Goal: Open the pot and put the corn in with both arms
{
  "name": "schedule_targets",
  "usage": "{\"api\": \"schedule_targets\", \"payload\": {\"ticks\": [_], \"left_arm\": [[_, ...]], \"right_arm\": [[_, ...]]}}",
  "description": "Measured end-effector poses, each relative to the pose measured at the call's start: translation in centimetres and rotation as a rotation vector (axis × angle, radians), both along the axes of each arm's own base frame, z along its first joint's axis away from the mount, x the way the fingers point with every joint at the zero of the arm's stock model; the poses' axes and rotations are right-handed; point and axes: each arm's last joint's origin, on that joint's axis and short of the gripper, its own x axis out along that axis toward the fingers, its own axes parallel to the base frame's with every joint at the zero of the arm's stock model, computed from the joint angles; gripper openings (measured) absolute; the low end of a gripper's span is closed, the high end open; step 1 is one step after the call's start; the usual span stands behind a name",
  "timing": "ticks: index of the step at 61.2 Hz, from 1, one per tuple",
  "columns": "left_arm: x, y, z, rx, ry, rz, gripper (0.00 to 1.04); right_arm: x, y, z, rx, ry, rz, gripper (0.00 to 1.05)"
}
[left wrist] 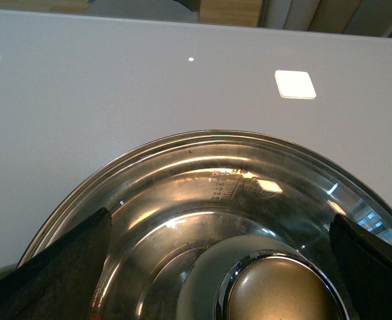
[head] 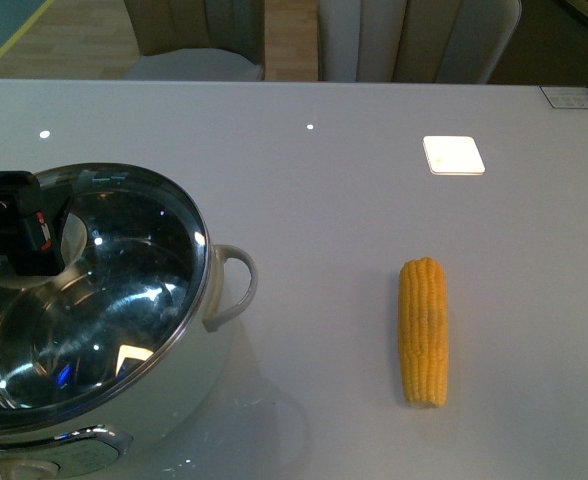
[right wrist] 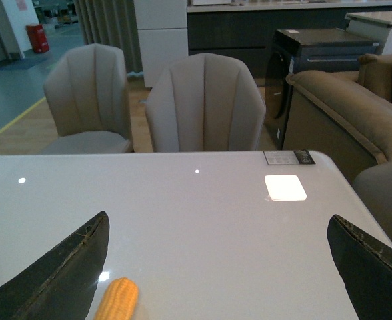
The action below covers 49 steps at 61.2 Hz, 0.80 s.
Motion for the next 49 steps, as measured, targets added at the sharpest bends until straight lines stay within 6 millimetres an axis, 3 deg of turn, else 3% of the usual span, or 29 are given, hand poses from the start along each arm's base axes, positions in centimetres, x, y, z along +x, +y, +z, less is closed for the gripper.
{"api": "schedule_targets", "payload": {"ticks": [24,34,42,49], "left_arm": [[0.2,-1.4,-1.7,0.109,0.02,-0.084,0.98],[0.2,-1.7,-1.8,0.117,0.015,-0.098,0.75],[0.2,-1.8,-1.8,0.12,0.01,-0.094,0.45],[0.3,-1.7,-1.8,0.126,0.008,-0.085,0.43]], "right_arm": [[0.0,0.0,0.0,0.0,0.0,0.0,0.96],[0.0,0.0,0.0,0.0,0.0,0.0,0.96],[0.0,0.0,0.0,0.0,0.0,0.0,0.96],[0.0,0.0,0.0,0.0,0.0,0.0,0.96]]}}
